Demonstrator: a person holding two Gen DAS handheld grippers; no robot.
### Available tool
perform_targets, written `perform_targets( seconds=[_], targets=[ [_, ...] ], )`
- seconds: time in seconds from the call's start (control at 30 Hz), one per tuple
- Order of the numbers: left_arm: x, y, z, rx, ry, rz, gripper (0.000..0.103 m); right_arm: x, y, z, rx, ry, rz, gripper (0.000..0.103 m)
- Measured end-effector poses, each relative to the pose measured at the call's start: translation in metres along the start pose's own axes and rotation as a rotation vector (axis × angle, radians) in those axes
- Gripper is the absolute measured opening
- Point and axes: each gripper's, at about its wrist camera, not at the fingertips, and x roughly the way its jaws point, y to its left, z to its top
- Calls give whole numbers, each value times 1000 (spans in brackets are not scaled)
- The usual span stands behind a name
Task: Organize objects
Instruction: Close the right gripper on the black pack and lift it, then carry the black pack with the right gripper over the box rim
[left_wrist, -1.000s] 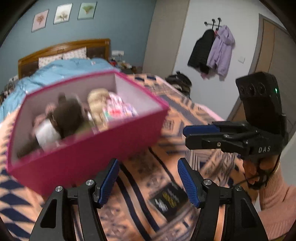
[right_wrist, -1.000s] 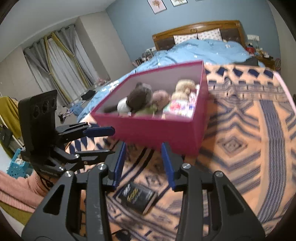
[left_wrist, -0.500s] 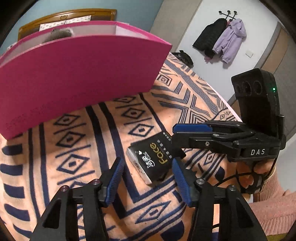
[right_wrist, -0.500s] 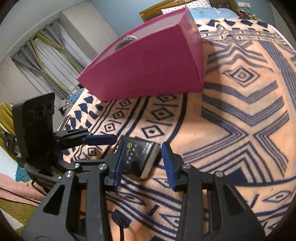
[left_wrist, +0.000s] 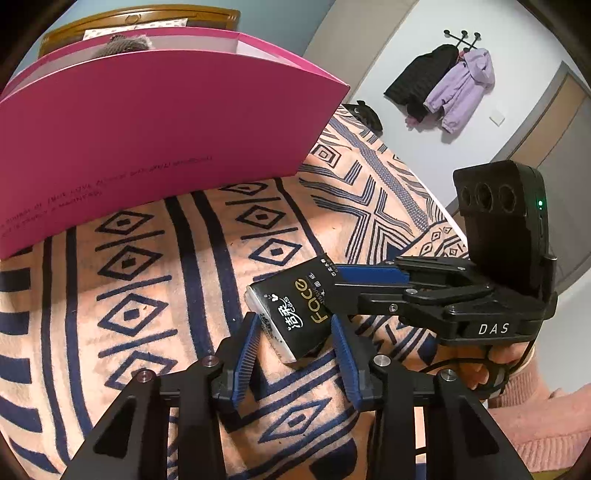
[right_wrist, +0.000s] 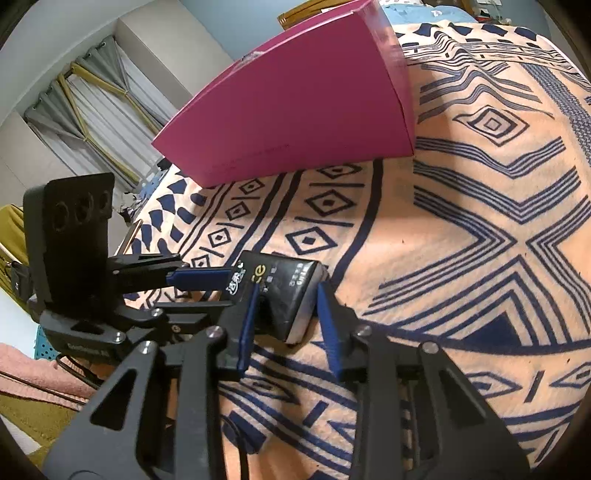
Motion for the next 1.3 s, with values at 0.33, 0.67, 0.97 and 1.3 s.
perform_targets(
  seconds=[0.33, 0.67, 0.97, 1.3],
  targets=[
    [-18, -8, 10, 31, -50, 1, 39, -10, 14, 9, -34, -45, -21, 34],
    [-29, -11, 18, 46, -89, 22, 39, -18, 24, 20, -56, -85, -20, 34],
    [-38, -16, 25, 67, -121, 31, 39, -23, 27, 30, -69, -109, -23, 34],
    [-45, -19, 34, 86, -145, 47, 39, -31, 34, 42, -100, -140, -31, 34]
  ],
)
